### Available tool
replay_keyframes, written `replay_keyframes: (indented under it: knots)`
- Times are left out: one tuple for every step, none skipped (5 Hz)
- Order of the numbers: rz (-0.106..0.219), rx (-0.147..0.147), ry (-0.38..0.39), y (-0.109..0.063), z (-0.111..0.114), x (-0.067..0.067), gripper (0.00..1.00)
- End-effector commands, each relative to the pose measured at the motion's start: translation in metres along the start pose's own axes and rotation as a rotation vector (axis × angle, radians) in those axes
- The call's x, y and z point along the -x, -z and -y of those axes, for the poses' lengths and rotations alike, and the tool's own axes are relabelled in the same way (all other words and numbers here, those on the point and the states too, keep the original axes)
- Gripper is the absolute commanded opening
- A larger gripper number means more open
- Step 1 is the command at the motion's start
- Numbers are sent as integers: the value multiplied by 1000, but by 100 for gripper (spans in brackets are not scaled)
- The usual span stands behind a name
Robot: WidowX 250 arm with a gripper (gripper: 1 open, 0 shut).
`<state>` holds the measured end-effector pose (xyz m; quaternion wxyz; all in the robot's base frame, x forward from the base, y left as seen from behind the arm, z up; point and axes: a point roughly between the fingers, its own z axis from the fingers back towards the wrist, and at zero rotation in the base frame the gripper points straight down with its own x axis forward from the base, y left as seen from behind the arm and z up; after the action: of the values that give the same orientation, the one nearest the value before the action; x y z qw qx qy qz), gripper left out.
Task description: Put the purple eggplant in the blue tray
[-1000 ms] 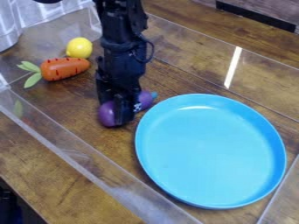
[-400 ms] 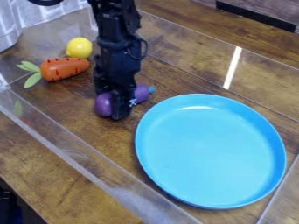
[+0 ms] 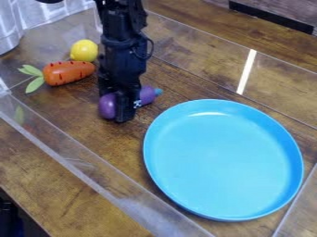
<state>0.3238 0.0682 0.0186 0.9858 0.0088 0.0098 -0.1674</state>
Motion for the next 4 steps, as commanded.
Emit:
replay_keyframes:
  knots:
    - [-12,3,-24,-1,-13,6,0]
    - [-4,-14,-25,-12,-10,5,0]
    - [4,-31,-28,-24,-7,4,0]
    - [11,-49,-30,-36,-5,4,0]
